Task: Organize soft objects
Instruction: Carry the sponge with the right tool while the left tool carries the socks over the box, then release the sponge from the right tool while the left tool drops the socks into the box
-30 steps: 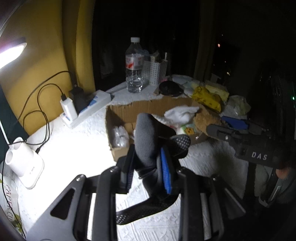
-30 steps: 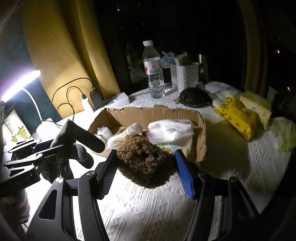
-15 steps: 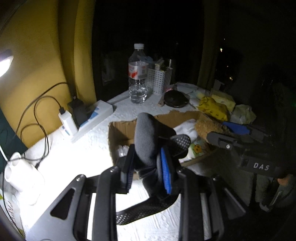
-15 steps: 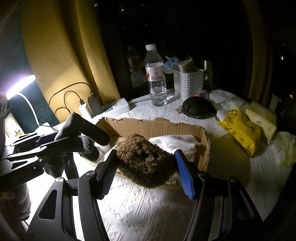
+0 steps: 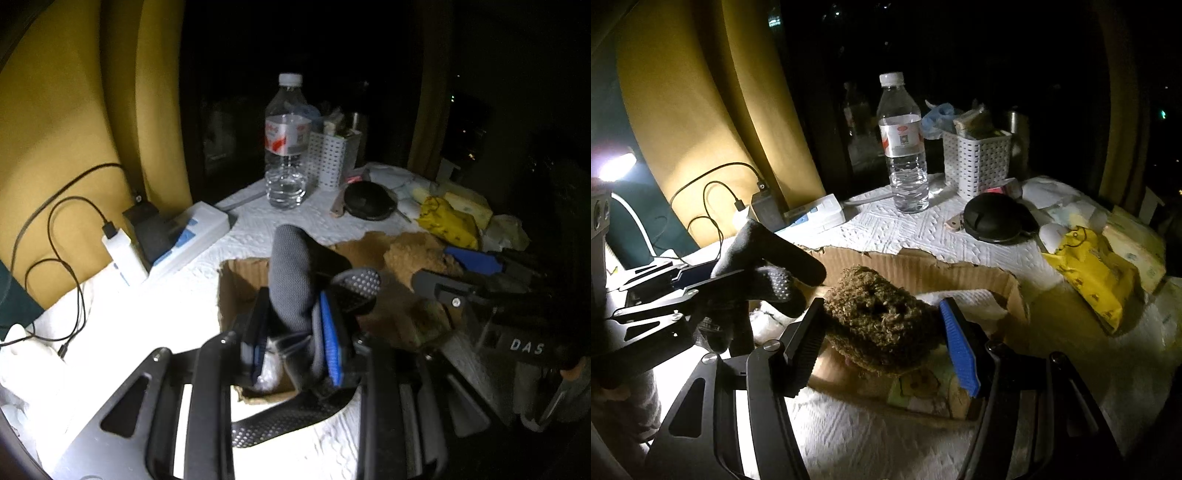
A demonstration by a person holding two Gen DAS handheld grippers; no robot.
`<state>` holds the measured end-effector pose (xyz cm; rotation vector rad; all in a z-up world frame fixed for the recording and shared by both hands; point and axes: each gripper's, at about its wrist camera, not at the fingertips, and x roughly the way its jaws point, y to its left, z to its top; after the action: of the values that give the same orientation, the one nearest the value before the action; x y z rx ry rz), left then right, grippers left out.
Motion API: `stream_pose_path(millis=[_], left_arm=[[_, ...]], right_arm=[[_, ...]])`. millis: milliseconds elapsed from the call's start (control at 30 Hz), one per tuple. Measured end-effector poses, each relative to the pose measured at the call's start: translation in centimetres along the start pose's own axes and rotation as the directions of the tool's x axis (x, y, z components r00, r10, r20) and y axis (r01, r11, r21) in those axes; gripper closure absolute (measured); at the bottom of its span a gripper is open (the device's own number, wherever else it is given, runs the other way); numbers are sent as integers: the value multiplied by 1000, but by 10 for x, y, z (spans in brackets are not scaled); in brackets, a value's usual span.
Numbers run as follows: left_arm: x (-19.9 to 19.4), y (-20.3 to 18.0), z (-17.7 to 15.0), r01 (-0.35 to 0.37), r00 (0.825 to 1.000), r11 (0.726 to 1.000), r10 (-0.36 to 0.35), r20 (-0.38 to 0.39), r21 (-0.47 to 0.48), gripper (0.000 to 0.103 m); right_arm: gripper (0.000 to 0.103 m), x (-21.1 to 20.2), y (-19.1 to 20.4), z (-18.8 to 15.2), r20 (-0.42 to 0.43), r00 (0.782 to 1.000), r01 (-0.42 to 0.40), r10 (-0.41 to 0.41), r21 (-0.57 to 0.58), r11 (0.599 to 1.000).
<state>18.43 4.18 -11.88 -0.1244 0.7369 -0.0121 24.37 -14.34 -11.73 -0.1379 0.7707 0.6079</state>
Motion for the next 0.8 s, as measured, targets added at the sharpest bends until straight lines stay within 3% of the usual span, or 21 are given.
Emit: stream_pose_path(millis=[600,800], left_arm=[[67,8,-11,-3,992,1000,0,-129,-21,74],[68,10,-12,-20,990,999,16,-143,-27,61]], right_arm=[[38,62,-3,9,-70,997,11,-12,-13,1000],[34,68,-4,7,-86,996,10,-10,-10,1000]])
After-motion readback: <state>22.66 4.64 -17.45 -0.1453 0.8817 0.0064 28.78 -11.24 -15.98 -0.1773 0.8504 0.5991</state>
